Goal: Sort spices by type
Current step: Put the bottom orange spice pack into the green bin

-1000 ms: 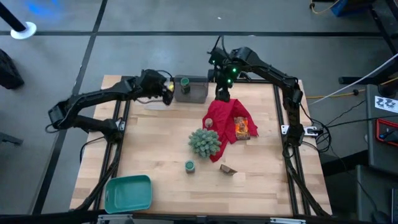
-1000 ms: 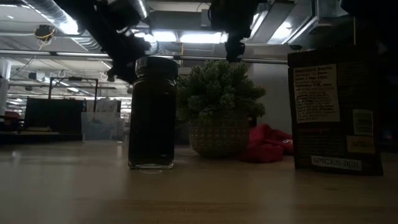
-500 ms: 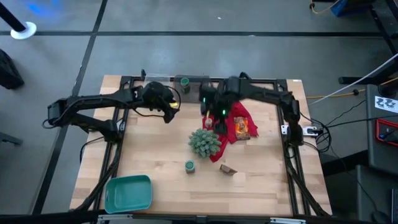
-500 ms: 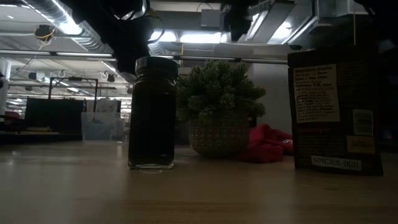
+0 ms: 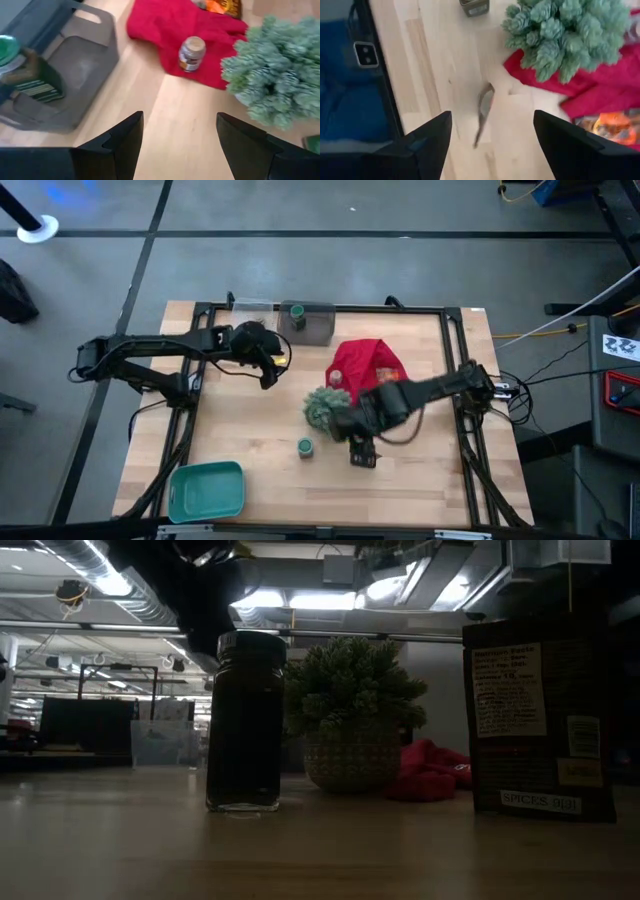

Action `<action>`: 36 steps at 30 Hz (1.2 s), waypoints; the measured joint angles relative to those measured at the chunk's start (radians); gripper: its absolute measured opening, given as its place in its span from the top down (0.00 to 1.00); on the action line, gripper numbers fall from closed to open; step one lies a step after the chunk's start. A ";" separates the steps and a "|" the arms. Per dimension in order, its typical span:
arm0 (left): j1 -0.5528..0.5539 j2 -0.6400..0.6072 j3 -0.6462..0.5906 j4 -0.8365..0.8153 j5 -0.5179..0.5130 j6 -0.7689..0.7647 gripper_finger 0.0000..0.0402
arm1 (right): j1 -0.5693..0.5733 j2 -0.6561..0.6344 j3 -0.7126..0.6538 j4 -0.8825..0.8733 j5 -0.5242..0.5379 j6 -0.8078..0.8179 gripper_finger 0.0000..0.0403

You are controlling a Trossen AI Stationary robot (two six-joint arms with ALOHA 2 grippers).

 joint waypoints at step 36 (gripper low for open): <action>-0.195 0.000 0.000 0.008 -0.003 0.039 0.42 | 0.195 0.020 -0.442 0.137 0.181 0.479 0.59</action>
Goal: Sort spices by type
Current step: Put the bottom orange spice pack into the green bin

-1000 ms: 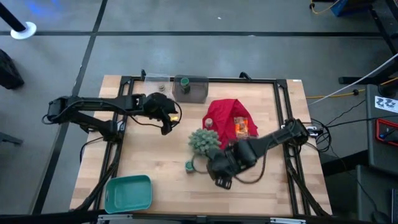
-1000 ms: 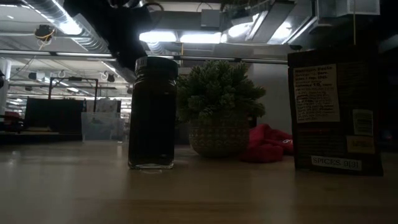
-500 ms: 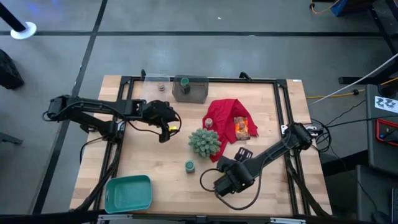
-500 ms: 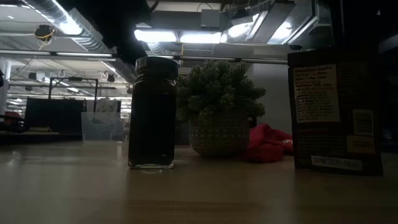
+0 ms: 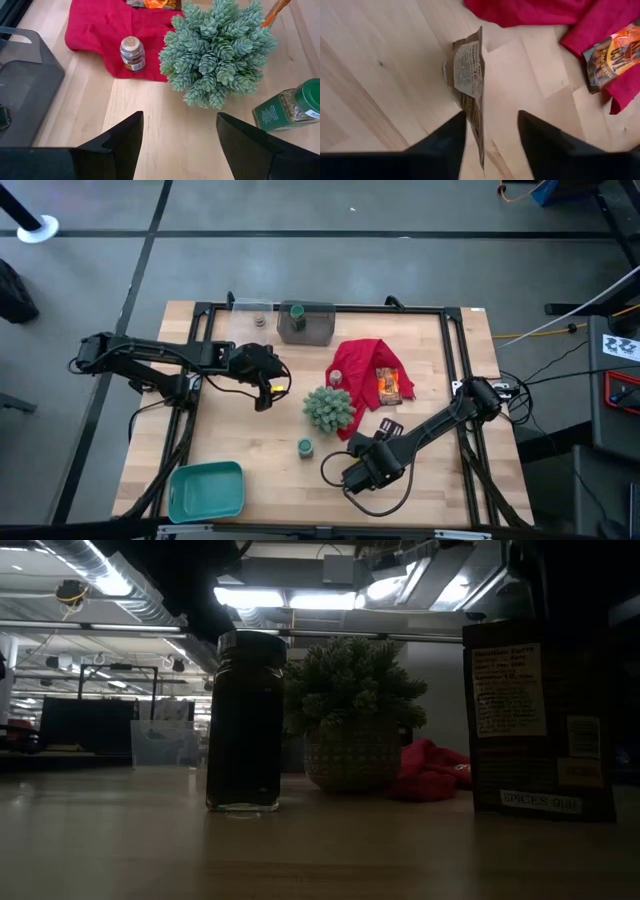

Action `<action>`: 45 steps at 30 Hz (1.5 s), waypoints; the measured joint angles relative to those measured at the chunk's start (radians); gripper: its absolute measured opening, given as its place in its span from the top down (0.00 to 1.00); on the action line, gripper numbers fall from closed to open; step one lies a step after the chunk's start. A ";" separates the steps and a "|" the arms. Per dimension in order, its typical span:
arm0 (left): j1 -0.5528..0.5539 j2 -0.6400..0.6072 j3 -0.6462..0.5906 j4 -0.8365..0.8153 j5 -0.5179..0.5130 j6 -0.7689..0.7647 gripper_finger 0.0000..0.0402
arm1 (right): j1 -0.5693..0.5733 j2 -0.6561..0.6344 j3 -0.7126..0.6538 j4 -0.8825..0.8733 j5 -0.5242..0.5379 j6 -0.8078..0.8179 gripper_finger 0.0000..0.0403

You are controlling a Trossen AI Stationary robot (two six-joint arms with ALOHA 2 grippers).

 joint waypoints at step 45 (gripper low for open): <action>-0.327 0.190 0.001 0.502 -0.110 0.126 0.42 | -0.111 -0.010 0.172 0.095 0.127 -0.718 0.99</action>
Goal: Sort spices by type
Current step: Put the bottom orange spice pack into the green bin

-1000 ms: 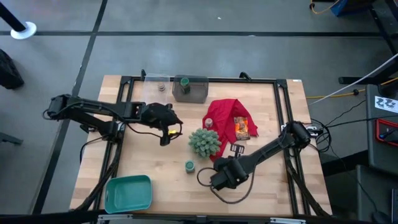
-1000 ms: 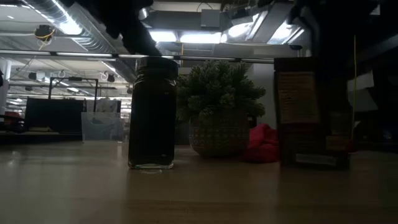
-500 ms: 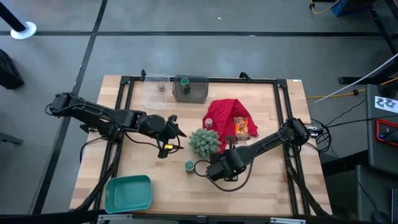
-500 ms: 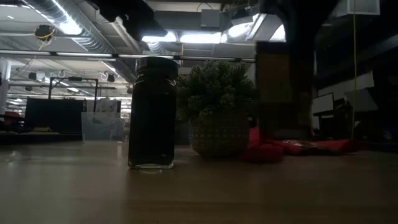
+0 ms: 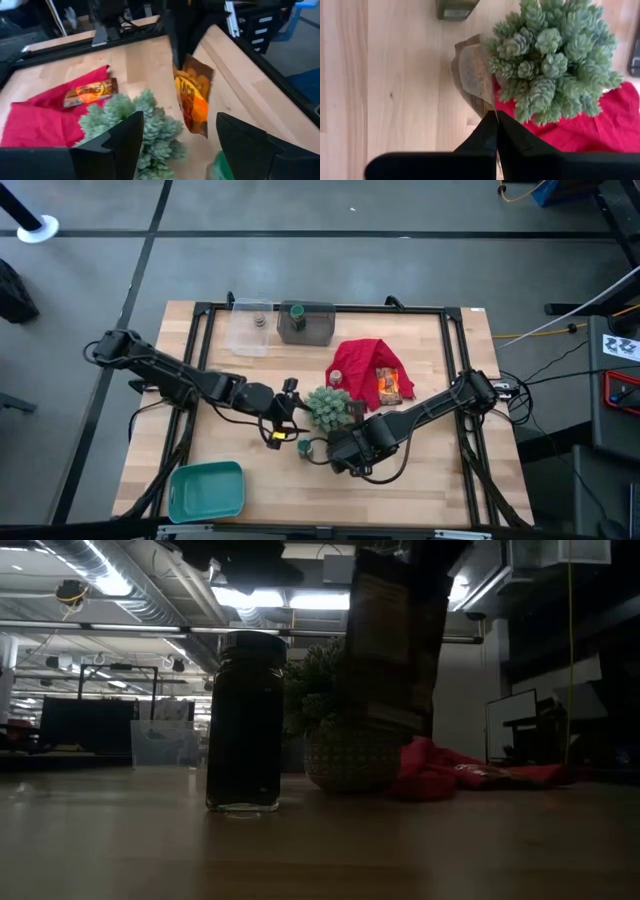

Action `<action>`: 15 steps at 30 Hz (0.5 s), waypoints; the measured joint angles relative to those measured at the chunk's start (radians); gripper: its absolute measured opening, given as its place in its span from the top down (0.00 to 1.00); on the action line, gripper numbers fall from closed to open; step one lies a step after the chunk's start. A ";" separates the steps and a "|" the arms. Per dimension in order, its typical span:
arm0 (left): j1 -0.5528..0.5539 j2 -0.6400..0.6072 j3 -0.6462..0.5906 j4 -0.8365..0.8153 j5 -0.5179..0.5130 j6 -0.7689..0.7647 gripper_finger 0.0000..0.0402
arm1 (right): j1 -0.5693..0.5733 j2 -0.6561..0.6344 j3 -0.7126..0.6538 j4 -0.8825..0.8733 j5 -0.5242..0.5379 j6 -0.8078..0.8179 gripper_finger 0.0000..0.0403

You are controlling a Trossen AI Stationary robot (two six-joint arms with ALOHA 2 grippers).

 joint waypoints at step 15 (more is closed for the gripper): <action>-0.035 0.095 -0.001 0.137 -0.007 -0.020 0.42 | -0.026 0.000 0.001 0.086 0.037 0.000 0.99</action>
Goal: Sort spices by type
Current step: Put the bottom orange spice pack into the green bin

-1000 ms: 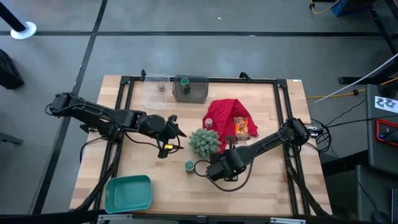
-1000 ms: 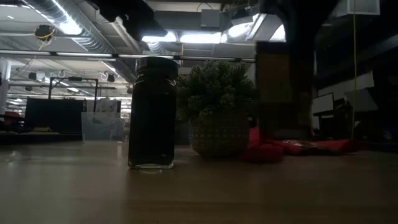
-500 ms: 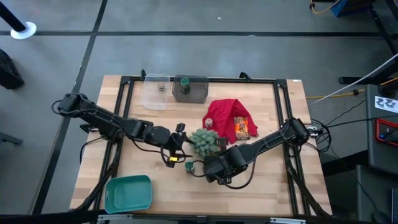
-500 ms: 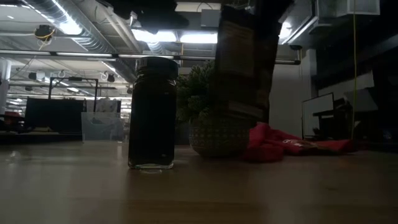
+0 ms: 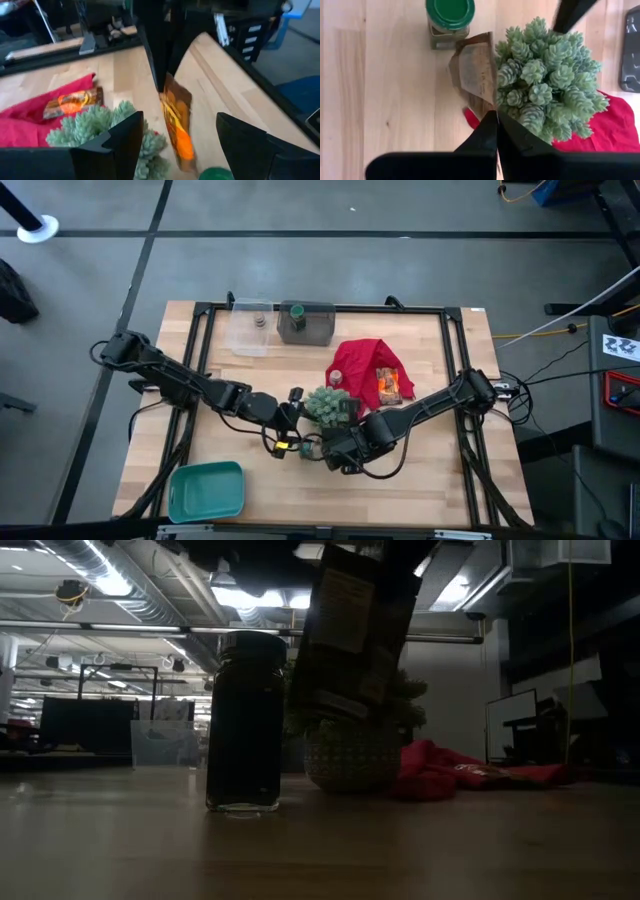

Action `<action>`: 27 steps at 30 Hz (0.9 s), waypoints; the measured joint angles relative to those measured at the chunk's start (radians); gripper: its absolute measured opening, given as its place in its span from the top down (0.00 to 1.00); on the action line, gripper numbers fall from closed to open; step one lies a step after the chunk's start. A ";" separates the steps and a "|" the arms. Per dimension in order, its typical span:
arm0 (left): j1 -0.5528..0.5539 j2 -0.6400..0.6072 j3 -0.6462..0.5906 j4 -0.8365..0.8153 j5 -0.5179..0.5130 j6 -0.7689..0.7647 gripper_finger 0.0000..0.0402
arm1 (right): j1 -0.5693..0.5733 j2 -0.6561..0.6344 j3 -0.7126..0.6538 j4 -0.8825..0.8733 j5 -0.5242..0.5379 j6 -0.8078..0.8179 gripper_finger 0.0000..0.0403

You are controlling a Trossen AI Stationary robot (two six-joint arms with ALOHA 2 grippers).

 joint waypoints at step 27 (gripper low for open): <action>0.040 0.122 0.000 0.130 -0.038 -0.045 0.93 | -0.013 0.000 0.002 0.031 -0.001 -0.010 0.98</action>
